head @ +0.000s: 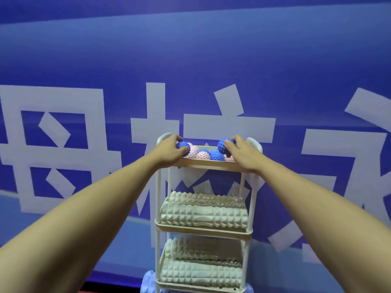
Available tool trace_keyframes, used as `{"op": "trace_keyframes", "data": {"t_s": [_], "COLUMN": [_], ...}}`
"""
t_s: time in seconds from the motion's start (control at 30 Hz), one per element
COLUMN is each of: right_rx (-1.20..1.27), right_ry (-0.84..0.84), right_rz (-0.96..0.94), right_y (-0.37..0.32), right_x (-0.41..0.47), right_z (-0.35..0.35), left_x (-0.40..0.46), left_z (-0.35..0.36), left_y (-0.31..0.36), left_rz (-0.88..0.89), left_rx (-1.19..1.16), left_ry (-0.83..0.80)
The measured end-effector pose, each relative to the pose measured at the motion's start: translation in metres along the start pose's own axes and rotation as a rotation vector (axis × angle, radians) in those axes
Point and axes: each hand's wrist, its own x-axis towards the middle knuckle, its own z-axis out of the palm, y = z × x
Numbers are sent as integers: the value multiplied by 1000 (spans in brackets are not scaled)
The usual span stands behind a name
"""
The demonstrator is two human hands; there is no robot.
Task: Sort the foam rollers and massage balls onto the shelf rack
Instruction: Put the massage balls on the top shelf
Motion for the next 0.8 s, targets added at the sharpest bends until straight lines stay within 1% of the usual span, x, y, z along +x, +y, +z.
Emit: {"op": "trace_keyframes", "data": {"t_s": [0.13, 0.2, 0.33, 0.47, 0.6, 0.7, 0.8], "right_rx": [3, -8, -67, -61, -70, -144, -164], "right_ry": [53, 57, 16, 14, 56, 89, 92], "right_rz": [-2, -16, -38, 0, 27, -3, -18], "right_y": [7, 6, -1, -4, -8, -8, -7], "right_x": [13, 18, 37, 67, 92, 100, 102], "right_z": [3, 6, 12, 23, 41, 55, 56], "left_x": [16, 21, 33, 46, 46, 52, 60], "left_z": [3, 5, 11, 28, 47, 48, 50], "left_y": [-12, -12, -6, -12, -27, -28, -34], "left_rz": [-73, -67, 3, 46, 141, 213, 233], "left_rx": [31, 95, 149, 216, 521, 630, 724], "left_ry": [-46, -68, 71, 93, 37, -42, -97]}}
